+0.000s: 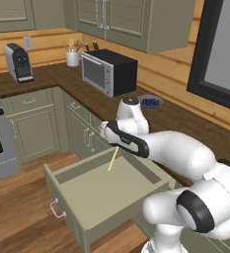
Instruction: Take a straw from the drawer in front and place it inside the glass cup on the dining counter.
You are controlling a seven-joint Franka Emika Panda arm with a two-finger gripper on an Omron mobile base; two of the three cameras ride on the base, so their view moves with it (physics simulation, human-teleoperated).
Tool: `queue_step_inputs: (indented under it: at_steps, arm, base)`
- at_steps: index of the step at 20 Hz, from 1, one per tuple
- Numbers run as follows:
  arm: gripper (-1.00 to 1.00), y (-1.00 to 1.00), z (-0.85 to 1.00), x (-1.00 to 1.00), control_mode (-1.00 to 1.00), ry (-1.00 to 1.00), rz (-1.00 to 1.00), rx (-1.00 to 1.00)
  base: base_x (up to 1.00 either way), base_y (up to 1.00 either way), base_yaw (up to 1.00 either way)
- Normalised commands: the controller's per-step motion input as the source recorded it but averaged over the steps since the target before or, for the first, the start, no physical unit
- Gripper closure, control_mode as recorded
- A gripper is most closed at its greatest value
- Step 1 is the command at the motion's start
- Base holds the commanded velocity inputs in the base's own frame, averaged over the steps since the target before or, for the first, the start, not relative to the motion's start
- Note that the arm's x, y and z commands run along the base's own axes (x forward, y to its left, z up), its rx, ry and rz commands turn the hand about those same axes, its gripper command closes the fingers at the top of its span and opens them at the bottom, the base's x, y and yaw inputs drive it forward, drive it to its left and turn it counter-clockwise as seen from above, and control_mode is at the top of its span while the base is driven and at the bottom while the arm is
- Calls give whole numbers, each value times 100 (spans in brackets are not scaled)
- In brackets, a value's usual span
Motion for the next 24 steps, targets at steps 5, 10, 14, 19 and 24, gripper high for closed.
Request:
queue_step_inputs:
  at_steps: [5, 10, 14, 19, 24]
  arm:
    - [100, -9, 100, -23, -100, -17, 29, -16]
    - [100, -17, 99, -33, -100, -19, 32, -21]
    - [100, -26, 67, -60, -100, -17, 27, -15]
    - [100, -23, 26, -73, -100, -23, 19, -1]
    - [100, -1, 4, -40, -100, -17, 9, -1]
  base:
    - [0, 0, 0]
    - [0, 0, 0]
    - [0, 0, 0]
    - [0, 0, 0]
    - [0, 0, 0]
